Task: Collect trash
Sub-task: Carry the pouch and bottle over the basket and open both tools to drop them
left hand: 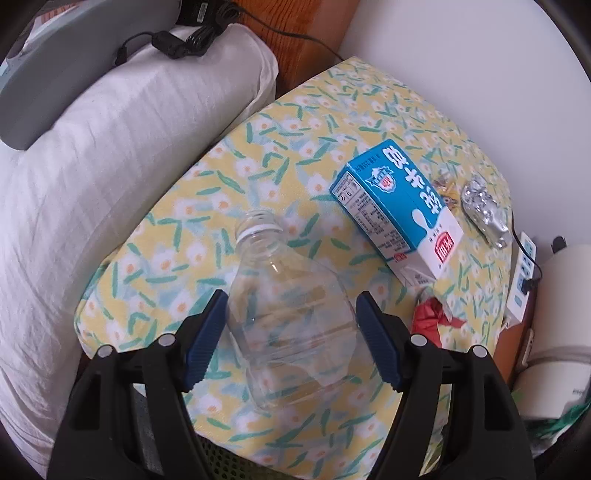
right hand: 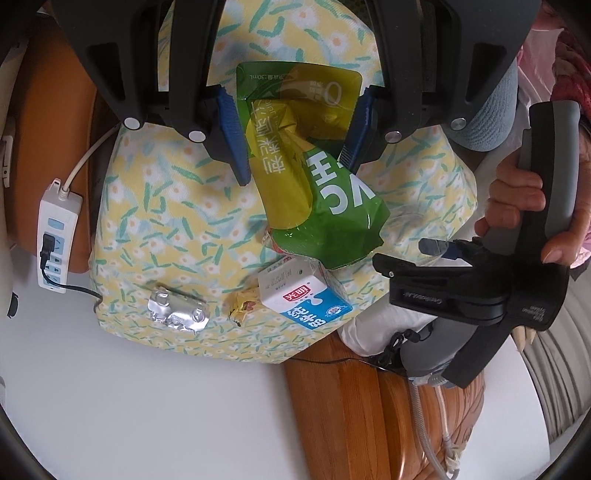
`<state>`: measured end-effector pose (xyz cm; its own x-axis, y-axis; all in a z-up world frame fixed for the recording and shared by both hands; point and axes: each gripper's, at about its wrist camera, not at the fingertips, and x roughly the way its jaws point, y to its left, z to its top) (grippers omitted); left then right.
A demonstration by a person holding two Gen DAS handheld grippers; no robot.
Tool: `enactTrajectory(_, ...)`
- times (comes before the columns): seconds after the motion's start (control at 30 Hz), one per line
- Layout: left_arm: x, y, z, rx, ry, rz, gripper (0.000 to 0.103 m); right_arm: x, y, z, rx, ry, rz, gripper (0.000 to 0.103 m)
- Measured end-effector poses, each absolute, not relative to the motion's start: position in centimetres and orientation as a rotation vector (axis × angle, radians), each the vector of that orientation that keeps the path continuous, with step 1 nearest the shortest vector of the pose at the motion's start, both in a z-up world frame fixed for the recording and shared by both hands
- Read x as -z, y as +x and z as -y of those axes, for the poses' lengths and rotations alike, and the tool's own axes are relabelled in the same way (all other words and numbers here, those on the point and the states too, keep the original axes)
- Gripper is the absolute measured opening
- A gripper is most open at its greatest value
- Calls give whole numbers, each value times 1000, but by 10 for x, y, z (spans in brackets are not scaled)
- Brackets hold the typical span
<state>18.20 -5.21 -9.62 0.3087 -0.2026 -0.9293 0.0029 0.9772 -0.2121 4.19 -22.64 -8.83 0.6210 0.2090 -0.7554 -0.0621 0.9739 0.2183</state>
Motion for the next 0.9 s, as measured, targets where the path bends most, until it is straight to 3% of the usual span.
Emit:
enactTrajectory(0.5,68,55,29,280,56,-1024,68,85,3,201,-123,130,-930,50)
enactTrajectory(0.9,92,-44,-10,419,112,-1002,65,98,-81,155,-224,104,-1027,50)
